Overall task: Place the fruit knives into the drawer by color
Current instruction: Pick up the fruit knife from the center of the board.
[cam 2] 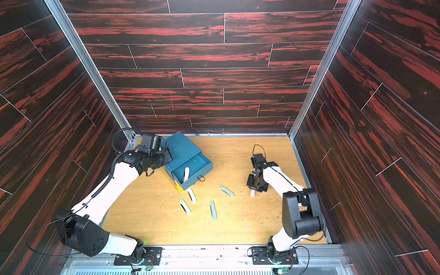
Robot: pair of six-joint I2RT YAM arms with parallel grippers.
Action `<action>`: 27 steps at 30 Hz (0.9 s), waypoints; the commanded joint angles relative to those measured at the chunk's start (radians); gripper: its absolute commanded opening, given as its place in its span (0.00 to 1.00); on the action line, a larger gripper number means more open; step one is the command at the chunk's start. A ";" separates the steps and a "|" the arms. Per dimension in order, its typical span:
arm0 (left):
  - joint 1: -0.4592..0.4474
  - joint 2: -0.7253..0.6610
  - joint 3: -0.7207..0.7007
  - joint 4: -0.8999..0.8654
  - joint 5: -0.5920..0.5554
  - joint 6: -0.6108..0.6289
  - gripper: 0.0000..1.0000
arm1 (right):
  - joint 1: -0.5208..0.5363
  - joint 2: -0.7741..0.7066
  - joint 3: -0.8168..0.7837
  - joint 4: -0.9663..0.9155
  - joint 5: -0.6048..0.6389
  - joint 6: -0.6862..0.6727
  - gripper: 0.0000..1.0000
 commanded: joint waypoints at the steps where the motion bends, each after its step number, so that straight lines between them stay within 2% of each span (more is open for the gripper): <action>1: -0.003 0.000 -0.010 -0.025 -0.010 0.000 0.00 | 0.022 -0.049 0.075 -0.077 -0.005 -0.004 0.20; 7: -0.003 0.002 -0.010 -0.021 -0.008 -0.003 0.00 | 0.088 -0.083 0.264 -0.185 0.015 0.015 0.20; 12: -0.003 0.000 -0.014 -0.015 -0.004 -0.009 0.00 | 0.206 -0.039 0.492 -0.262 0.031 0.066 0.20; 20: -0.003 0.004 -0.021 -0.001 -0.011 -0.024 0.00 | 0.363 0.158 0.917 -0.354 0.043 0.148 0.21; 27: -0.003 -0.025 -0.034 0.003 -0.040 -0.033 0.00 | 0.468 0.291 1.109 -0.363 0.046 0.239 0.20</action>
